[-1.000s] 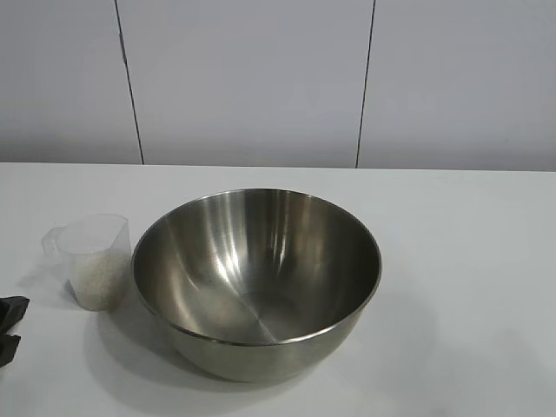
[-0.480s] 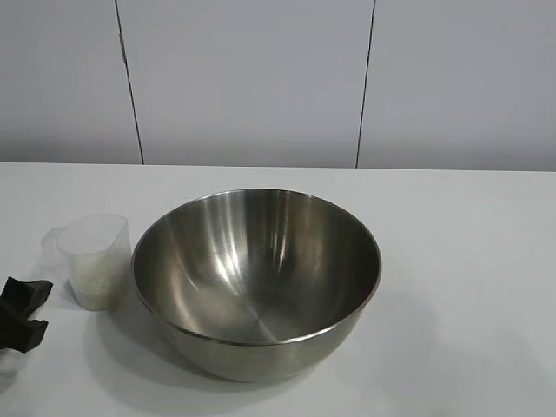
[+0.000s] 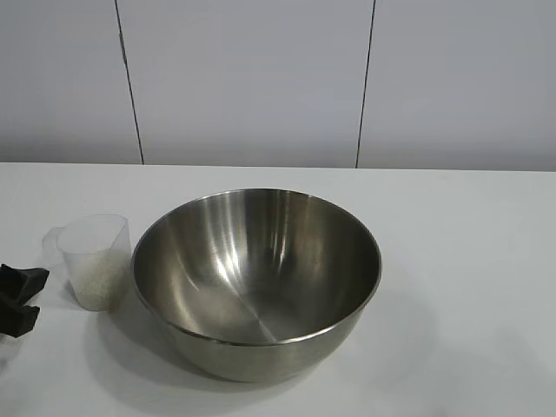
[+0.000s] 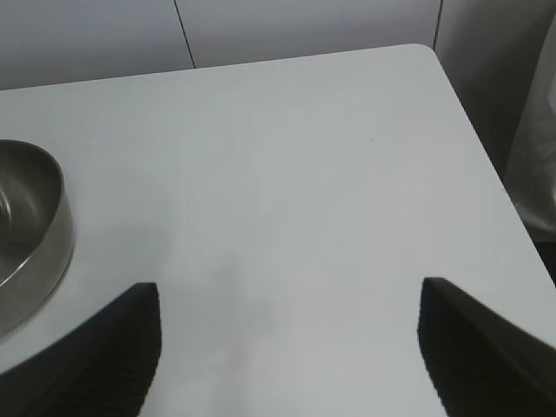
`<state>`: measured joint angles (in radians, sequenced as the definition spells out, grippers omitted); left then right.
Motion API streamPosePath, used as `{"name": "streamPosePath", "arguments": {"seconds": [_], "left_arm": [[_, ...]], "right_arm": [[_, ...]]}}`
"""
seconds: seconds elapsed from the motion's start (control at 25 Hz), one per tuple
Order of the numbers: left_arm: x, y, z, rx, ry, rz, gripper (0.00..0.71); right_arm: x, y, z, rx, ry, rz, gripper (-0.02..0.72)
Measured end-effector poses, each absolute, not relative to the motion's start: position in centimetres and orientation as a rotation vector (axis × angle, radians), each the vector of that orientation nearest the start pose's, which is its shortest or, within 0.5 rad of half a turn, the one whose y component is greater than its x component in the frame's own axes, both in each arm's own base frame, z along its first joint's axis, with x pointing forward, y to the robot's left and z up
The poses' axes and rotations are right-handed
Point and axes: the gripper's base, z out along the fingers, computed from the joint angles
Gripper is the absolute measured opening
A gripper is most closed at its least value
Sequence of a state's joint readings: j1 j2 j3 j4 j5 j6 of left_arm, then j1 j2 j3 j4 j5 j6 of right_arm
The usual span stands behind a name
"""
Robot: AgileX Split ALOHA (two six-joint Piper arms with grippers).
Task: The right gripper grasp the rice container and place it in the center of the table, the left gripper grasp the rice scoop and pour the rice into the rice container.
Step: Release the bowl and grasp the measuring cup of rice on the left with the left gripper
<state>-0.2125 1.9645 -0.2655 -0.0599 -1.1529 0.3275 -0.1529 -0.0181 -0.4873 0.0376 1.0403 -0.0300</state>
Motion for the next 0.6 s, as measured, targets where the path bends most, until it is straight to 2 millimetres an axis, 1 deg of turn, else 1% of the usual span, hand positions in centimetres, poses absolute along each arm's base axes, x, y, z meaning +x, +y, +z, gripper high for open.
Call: {"name": "streamPosePath", "arguments": {"seconds": [0.16, 0.32, 0.6], "left_arm": [[23.5, -4.0, 7.8, 0.463, 1.974, 0.115, 0.503], [23.5, -4.2, 7.7, 0.492, 1.969, 0.093, 0.503], [23.0, -4.3, 5.6, 0.498, 2.055, 0.055, 0.501]], "right_arm": [[-0.5, 0.4, 27.5, 0.123, 2.015, -0.071, 0.557], [-0.5, 0.4, 27.5, 0.123, 2.014, -0.071, 0.557], [-0.5, 0.4, 27.5, 0.124, 2.014, -0.07, 0.557]]}}
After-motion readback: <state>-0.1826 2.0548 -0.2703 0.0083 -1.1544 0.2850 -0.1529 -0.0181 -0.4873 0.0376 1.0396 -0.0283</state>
